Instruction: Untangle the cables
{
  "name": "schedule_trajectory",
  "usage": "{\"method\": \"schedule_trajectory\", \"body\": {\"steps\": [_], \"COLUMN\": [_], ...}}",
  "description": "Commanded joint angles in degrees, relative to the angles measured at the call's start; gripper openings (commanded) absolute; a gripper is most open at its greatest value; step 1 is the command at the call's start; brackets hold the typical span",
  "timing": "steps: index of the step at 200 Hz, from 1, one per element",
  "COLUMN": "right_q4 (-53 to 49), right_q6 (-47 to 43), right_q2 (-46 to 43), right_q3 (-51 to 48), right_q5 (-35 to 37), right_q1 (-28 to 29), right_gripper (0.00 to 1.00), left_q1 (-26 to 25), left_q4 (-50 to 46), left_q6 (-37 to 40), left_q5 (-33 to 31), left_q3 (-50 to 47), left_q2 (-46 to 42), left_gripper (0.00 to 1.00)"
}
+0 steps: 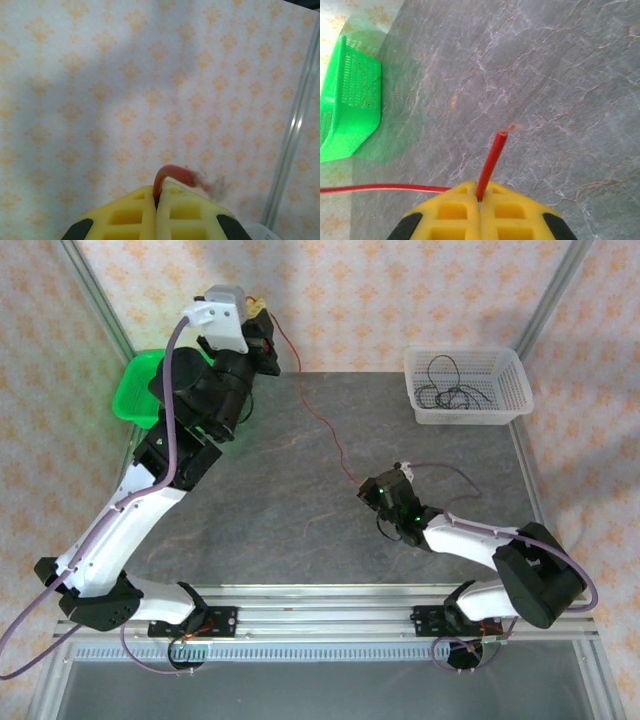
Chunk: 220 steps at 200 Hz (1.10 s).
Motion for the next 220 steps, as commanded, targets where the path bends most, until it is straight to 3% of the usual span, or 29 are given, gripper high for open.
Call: {"method": "schedule_trajectory", "body": {"steps": [1,37,76,136,182,220], "right_q4": [-3.46,-3.14,-4.58,-7.26,-5.45,-5.27], "right_q6": [1.13,0.36,-2.36,-3.92,-5.08,-6.76], "right_q2": [-1.22,-1.87,-5.4,-12.13,-13.96,-16.65], "right_q3": [-0.49,-0.72,-0.25,-1.82,-3.66,-5.69], "right_q5": [4.22,3.43,3.59,3.98,1.16,0.64], "right_q1": [-0.44,-0.52,-0.5,-0.51,-0.47,-0.51], "right_gripper": [0.0,0.0,0.43,0.73,0.8,0.8], "left_q1": [-0.19,-0.19,-0.11,3.68,10.19,14.29], "left_q4": [-2.0,-3.14,1.02,15.61,18.87,31.89], "left_q6": [4.64,6.99,10.29,14.66,13.83,17.88], "left_q5": [-4.93,-6.67,-8.04,-7.2,-6.45,-7.91], "left_q3": [5.11,9.12,8.05,2.73,7.5,5.14], "left_q2": [1.13,2.93,4.14,4.96,10.2,13.26], "left_gripper": [0.0,0.0,0.0,0.0,0.0,0.0]}}
